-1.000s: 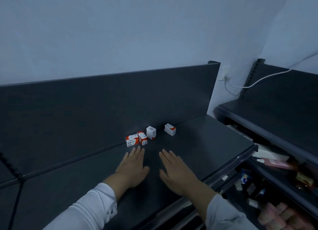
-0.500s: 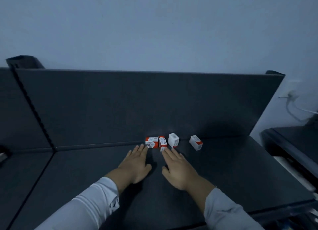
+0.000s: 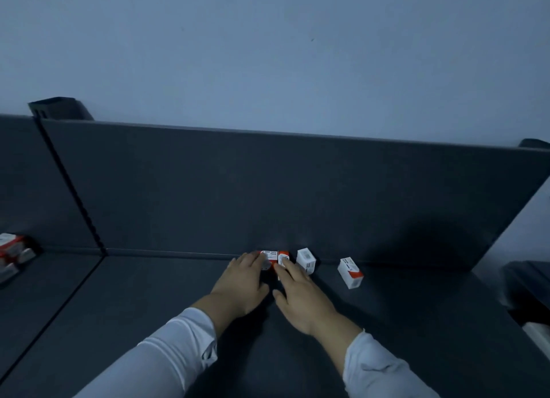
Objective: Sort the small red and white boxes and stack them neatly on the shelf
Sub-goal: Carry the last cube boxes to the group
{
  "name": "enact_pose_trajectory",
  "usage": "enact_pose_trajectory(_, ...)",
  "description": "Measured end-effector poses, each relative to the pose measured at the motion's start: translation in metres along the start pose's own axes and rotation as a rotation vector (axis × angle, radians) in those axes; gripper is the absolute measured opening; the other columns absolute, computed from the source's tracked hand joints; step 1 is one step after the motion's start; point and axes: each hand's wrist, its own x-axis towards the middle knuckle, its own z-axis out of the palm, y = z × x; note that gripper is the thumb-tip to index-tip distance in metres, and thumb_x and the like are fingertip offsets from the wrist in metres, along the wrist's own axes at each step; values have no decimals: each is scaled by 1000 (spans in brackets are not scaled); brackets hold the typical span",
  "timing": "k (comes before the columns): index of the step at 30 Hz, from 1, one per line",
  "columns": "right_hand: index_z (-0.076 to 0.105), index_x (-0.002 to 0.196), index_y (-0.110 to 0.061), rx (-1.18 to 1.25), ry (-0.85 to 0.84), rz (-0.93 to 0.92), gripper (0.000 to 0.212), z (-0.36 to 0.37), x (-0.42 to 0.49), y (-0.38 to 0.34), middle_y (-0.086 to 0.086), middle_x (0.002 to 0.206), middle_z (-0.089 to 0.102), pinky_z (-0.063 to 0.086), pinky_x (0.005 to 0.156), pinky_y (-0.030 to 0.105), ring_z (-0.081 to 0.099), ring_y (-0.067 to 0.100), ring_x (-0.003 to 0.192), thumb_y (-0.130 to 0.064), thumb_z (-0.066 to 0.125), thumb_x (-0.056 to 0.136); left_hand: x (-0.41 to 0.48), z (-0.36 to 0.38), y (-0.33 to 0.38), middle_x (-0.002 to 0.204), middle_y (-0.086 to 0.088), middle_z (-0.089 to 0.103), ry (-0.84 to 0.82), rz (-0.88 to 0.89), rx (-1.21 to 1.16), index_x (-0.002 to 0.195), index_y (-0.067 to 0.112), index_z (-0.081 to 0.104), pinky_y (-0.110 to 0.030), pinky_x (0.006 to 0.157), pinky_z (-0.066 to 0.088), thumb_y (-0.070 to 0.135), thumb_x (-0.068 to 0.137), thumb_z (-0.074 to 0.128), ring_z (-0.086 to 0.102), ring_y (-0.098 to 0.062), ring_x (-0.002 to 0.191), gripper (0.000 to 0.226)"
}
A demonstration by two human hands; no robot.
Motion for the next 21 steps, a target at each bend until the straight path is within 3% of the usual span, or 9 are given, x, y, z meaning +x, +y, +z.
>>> enact_pose_trajectory(2, 34, 146, -16, 48, 73, -9, 50, 1, 4, 2, -4, 159, 15, 37, 110, 32, 33, 18, 140, -29, 46, 100, 4, 0, 1, 147, -3, 33, 62, 2, -3, 151, 17, 28, -30, 114, 24, 26, 93, 48, 33, -24, 136, 62)
enact_pose_trajectory(4, 47, 131, -14, 55, 139, -21, 36, 3, 7, 3, -5, 148, 28, 46, 97, 30, 50, 16, 120, -25, 51, 98, 7, 1, -1, 138, -2, 36, 71, 1, -22, 146, 19, 37, -31, 108, 33, 21, 91, 49, 39, -24, 127, 56)
enact_pose_trajectory(8, 54, 101, -12, 61, 263, -27, 9, 8, 14, 7, -4, 116, 46, 47, 82, 27, 55, 14, 92, -15, 57, 93, 10, 8, -7, 137, -4, 37, 130, -5, -111, 134, 13, 47, -32, 103, 40, 10, 91, 46, 44, -24, 123, 43)
enact_pose_trajectory(11, 50, 83, -14, 141, 342, 18, 15, 13, 16, 15, -9, 95, 48, 49, 68, 29, 53, 13, 74, -5, 61, 87, 12, 14, -13, 129, -2, 45, 193, 25, -166, 115, 13, 51, -28, 95, 42, 18, 96, 49, 50, -20, 114, 20)
enact_pose_trajectory(16, 53, 90, -23, 386, 407, 103, 23, 11, 9, 24, -19, 101, 48, 44, 71, 11, 57, 2, 86, -4, 64, 87, 9, 9, -25, 105, 5, 56, 186, -23, -423, 102, 19, 57, -13, 77, 39, 23, 93, 63, 54, -6, 91, 12)
enact_pose_trajectory(18, 54, 90, -27, 528, 456, 124, 27, 8, 5, 26, -17, 104, 53, 45, 76, 12, 59, 3, 92, -2, 63, 88, 6, 7, -33, 99, 8, 65, 111, -82, -557, 99, 22, 61, -14, 77, 44, 24, 92, 64, 57, -1, 85, 7)
enact_pose_trajectory(21, 60, 95, -26, 747, 492, 127, 27, 4, -3, 22, -8, 103, 65, 49, 82, 19, 64, 8, 96, 1, 61, 90, -1, 8, -42, 89, 11, 68, 27, -119, -560, 98, 22, 65, -16, 72, 45, 32, 96, 58, 59, -2, 77, 12)
